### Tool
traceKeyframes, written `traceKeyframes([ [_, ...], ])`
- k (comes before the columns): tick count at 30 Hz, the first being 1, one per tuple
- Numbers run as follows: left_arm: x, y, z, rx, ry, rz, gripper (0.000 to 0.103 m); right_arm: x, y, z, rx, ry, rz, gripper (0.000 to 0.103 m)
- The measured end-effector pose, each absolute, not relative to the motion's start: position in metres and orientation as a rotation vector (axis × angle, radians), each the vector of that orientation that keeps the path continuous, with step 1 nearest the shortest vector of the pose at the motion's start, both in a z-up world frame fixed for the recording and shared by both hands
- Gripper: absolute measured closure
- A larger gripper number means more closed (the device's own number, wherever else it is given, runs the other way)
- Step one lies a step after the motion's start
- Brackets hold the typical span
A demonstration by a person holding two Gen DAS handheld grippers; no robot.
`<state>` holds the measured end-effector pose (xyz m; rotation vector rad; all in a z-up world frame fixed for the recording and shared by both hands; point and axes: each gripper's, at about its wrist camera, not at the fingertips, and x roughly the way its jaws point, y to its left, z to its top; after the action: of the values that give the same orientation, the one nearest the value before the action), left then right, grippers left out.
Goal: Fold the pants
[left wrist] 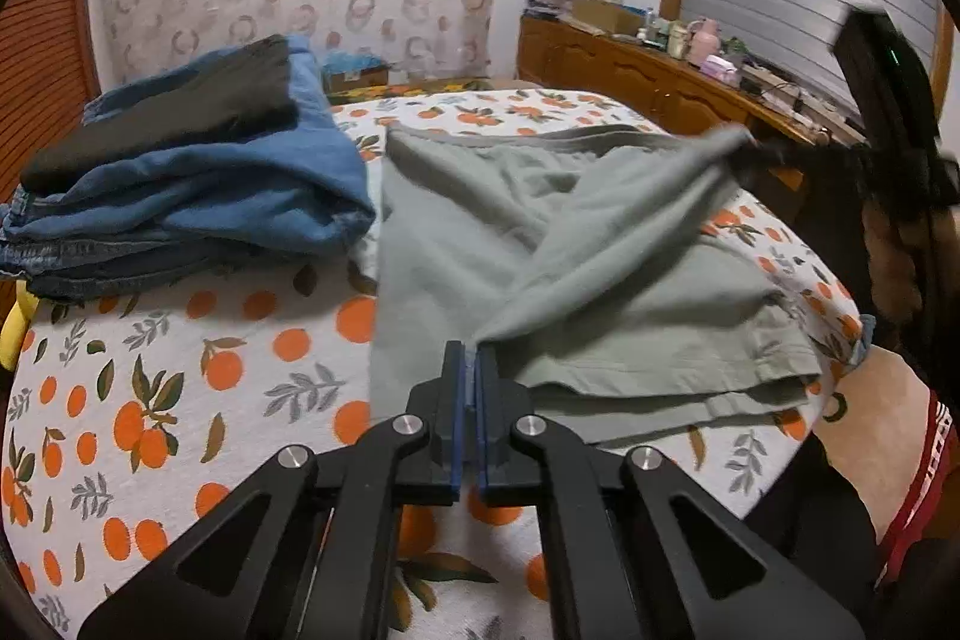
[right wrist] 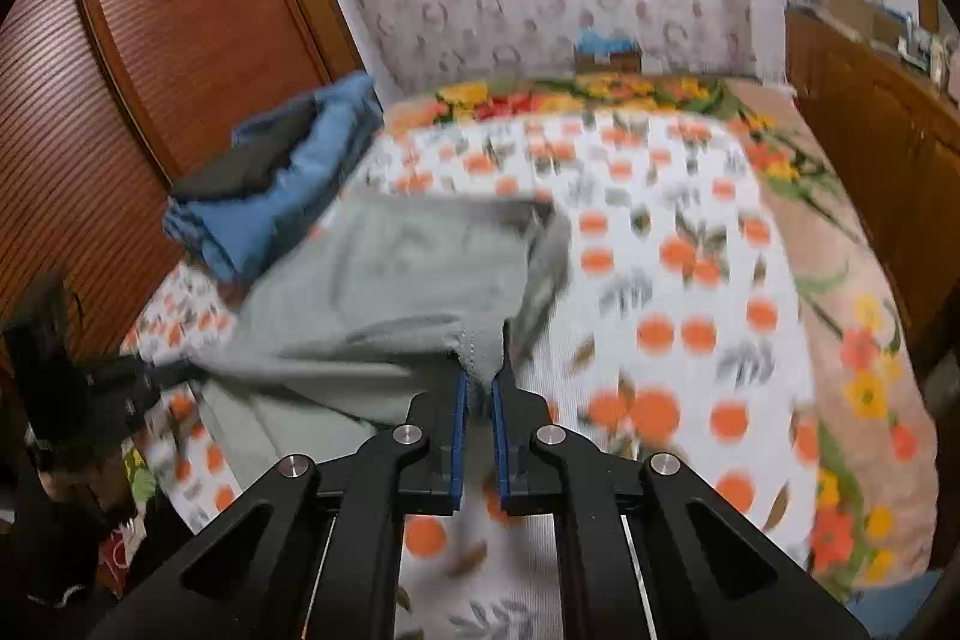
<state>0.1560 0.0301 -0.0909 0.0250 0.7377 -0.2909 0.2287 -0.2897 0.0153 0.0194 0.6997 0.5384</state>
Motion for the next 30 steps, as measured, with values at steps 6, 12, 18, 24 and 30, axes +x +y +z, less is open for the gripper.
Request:
traceKeyframes([
  [6,0.144,0.038,-0.084,-0.020,0.722,-0.303,0.100,0.248,-0.263,0.057,-0.043,0.620,0.550,0.096],
  [12,0.136,0.043,-0.081,-0.041,0.729,-0.321,0.100,0.285,-0.220,0.070,-0.091,0.605,0.572,0.096],
  [18,0.138,0.062,-0.086,-0.082,0.753,-0.311,0.100,0.324,-0.166,0.061,-0.140,0.628,0.609,0.096],
  [24,0.141,0.077,-0.098,-0.101,0.789,-0.284,0.100,0.362,-0.126,0.043,-0.150,0.674,0.655,0.096],
  [30,0.143,0.078,-0.110,-0.069,0.818,-0.257,0.093,0.379,-0.092,0.020,-0.230,0.745,0.702,0.092],
])
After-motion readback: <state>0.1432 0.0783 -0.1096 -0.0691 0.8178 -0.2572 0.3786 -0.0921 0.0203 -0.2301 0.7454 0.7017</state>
